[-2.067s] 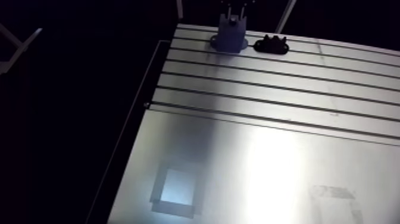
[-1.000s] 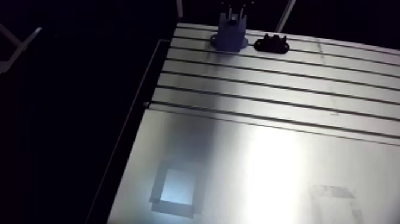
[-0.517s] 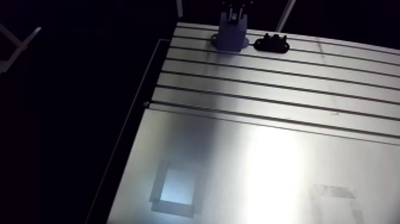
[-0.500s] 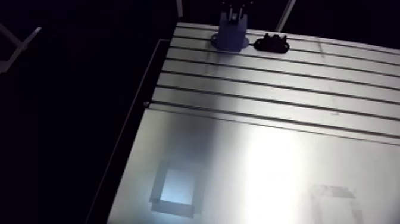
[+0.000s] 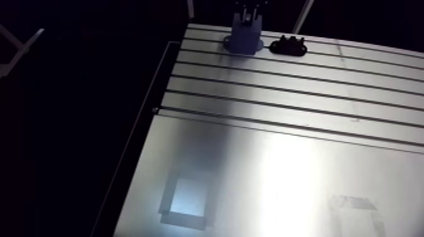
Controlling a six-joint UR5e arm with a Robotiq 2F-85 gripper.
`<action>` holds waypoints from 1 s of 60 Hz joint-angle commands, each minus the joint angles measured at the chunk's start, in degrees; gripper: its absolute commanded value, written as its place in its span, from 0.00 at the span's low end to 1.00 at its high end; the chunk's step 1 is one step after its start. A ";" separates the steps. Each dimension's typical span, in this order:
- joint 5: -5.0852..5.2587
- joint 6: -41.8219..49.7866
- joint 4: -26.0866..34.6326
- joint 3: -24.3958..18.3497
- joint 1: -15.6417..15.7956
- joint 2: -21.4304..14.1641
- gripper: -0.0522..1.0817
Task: Pick up the M10 bolt and insert it into the hex recess until seated.
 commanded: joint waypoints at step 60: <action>0.44 -15.59 0.09 1.00 0.26 -0.87 0.67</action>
